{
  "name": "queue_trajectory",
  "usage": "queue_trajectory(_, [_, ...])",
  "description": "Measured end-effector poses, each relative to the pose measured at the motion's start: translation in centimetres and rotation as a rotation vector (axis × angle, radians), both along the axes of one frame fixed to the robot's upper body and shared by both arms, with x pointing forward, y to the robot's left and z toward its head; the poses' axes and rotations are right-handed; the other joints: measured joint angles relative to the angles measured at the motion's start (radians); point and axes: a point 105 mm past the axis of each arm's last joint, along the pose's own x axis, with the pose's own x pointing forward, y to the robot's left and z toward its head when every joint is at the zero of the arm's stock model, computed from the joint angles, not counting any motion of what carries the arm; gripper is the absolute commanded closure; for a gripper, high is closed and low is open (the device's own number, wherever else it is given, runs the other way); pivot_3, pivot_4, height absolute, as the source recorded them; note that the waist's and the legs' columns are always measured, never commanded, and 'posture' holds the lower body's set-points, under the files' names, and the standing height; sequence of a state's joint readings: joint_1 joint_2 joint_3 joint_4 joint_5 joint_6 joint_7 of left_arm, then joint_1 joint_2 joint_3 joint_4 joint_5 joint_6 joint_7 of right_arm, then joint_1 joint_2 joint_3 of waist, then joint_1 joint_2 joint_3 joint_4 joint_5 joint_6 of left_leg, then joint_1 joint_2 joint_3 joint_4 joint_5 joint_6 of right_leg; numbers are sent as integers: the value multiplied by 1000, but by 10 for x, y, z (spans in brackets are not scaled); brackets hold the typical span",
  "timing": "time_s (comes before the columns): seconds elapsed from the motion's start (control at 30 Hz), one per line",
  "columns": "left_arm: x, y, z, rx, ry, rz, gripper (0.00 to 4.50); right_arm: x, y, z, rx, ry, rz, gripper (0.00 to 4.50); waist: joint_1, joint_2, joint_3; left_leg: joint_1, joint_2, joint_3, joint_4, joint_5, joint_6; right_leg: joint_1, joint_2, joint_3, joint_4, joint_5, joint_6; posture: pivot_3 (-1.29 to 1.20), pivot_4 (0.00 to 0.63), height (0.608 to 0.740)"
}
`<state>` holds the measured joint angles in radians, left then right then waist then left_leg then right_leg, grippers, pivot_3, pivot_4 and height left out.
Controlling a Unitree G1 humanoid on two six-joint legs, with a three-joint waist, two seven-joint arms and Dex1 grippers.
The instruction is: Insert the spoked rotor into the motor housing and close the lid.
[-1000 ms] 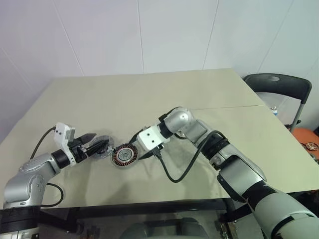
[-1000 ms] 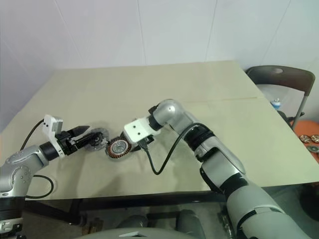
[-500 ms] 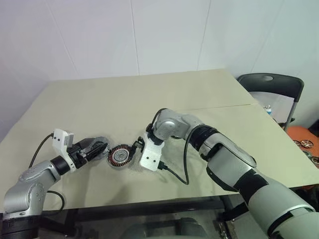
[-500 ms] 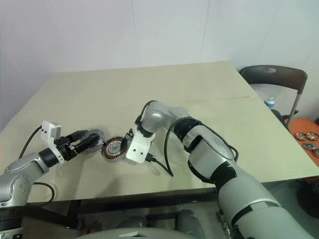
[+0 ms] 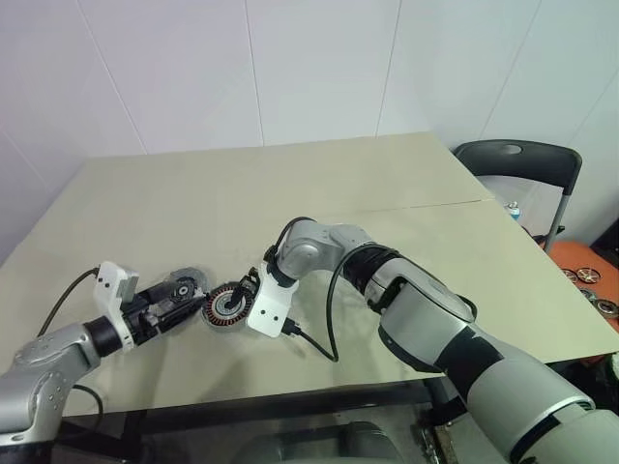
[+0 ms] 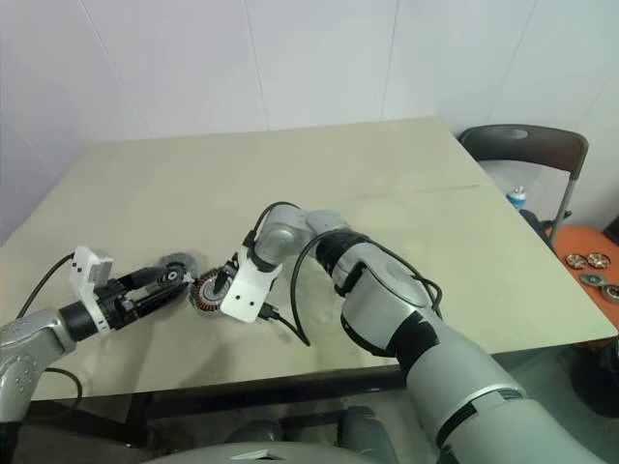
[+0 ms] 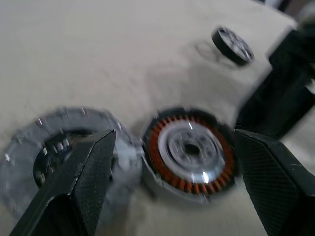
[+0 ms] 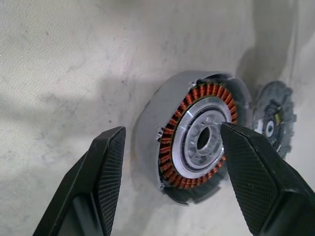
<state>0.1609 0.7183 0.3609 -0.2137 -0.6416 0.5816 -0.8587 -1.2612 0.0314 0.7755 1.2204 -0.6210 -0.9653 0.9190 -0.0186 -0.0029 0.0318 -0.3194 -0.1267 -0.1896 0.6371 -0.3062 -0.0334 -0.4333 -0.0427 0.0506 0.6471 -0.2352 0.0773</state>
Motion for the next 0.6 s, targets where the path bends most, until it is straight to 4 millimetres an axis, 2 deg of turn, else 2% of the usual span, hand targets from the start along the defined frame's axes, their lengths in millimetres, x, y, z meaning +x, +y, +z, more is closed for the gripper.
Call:
queue_trajectory(0.1, [-7,5,1,28,15,-17,470,1,4,-3,15,4,-34,1338,1,0,0,1,0,0,-3,0,0,-1,0,0,0,0,-1,0,0,740])
queue_trajectory(0.33, [-5,15,9,42,-4,4,470,-3,4,-15,0,-6,-17,1338,1,0,0,1,1,0,-5,0,-1,-2,1,0,0,-1,-2,0,0,740])
queue_trajectory(0.43, [-3,14,10,41,-12,6,470,-3,6,-14,21,-13,-11,755,0,0,0,1,1,0,-5,0,-1,-2,1,0,0,-1,-2,0,0,740])
queue_trajectory(0.5, [-1,14,12,37,-23,6,470,-3,7,-13,36,-20,-7,178,0,0,0,2,2,0,-5,1,-1,-1,1,0,0,-1,-2,0,0,740])
queue_trajectory(0.53, [0,13,13,35,-26,7,470,-3,8,-12,45,-25,-5,18,0,0,0,2,2,0,-5,1,-1,-1,1,0,0,-1,-2,0,0,740])
queue_trajectory(0.6, [1,12,12,27,-26,10,470,-3,8,-12,49,-36,4,18,0,0,0,3,2,1,-6,1,-1,-1,2,0,0,-1,-2,0,0,740])
